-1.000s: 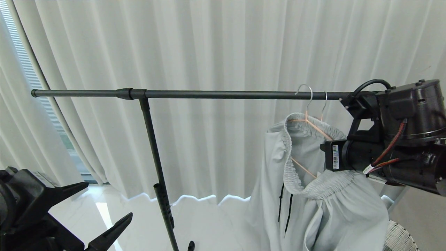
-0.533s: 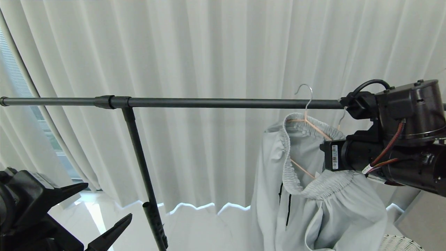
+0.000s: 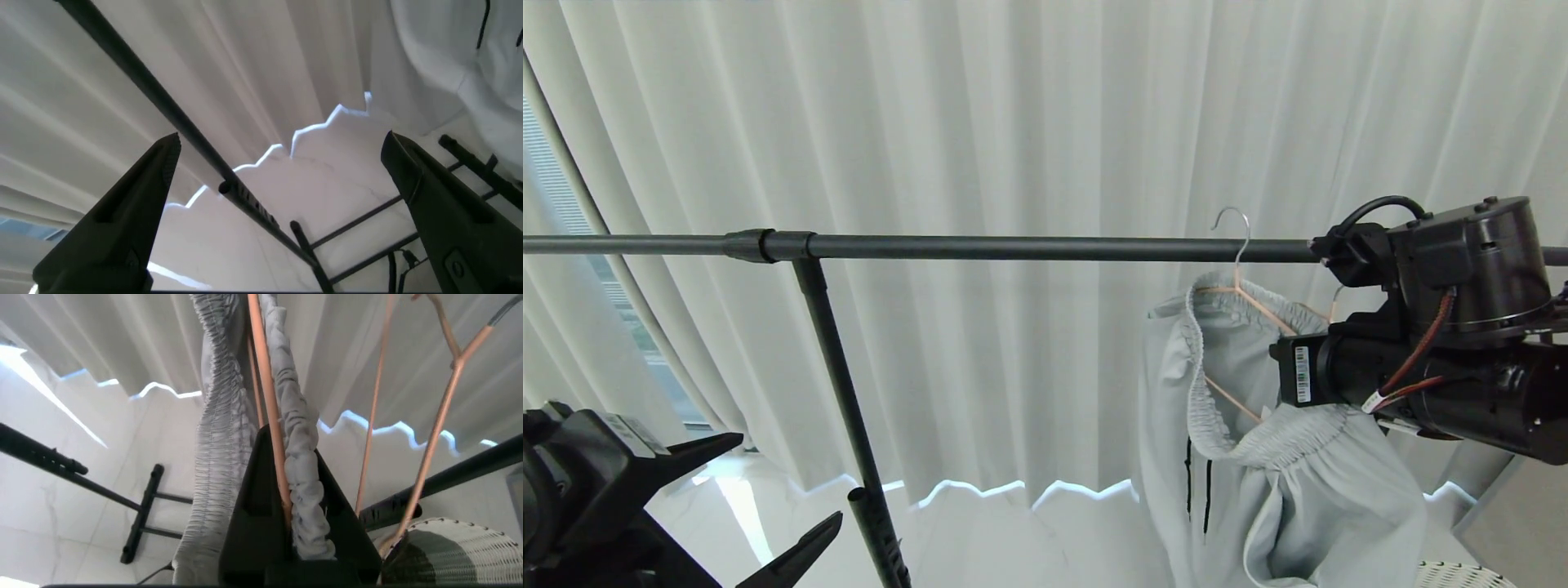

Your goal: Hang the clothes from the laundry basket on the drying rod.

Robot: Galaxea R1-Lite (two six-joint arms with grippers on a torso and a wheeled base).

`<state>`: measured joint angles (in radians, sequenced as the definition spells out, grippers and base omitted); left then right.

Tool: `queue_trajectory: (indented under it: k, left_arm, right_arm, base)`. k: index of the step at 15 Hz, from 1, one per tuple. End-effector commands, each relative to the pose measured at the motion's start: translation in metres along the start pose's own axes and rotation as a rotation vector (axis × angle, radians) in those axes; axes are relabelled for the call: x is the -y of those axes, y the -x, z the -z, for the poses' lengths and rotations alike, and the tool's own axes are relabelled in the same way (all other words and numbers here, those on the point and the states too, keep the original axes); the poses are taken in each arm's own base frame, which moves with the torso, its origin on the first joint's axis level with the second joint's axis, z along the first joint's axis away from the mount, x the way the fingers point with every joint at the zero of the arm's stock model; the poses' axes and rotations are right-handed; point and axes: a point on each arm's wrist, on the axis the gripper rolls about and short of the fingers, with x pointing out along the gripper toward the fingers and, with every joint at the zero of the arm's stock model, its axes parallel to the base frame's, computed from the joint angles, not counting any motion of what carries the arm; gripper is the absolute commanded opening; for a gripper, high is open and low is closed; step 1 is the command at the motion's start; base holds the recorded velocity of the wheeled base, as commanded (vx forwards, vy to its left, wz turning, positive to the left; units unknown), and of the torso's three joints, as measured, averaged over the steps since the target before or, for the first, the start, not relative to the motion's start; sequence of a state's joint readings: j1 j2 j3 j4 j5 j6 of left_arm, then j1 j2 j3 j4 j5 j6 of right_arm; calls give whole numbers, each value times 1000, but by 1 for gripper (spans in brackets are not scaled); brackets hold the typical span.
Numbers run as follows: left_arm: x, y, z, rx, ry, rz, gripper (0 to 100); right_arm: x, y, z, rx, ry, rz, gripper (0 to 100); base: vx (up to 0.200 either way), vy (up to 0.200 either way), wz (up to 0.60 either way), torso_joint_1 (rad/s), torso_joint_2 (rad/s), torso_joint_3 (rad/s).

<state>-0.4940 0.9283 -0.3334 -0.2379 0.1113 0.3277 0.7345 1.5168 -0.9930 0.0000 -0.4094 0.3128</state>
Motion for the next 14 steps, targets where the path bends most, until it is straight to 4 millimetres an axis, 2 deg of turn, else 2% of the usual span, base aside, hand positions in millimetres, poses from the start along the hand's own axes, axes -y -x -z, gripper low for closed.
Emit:
queue_trajectory:
  k: [1, 5, 14]
  left_arm:
    - [1, 0, 1, -1, -5, 10, 100]
    - [4, 0, 2, -3, -12, 27, 100]
    - [5, 1, 6, -8, -22, 30, 100]
  right_arm:
    - [1, -8, 2, -14, 1, 16, 0]
    - [-1, -24, 5, -21, -7, 31, 0]
    - [-1, -30, 17, -61, 6, 45, 0]
  base:
    - [0, 0, 0, 0, 0, 0]
    - [0, 0, 0, 0, 0, 0]
    - [0, 0, 0, 0, 0, 0]
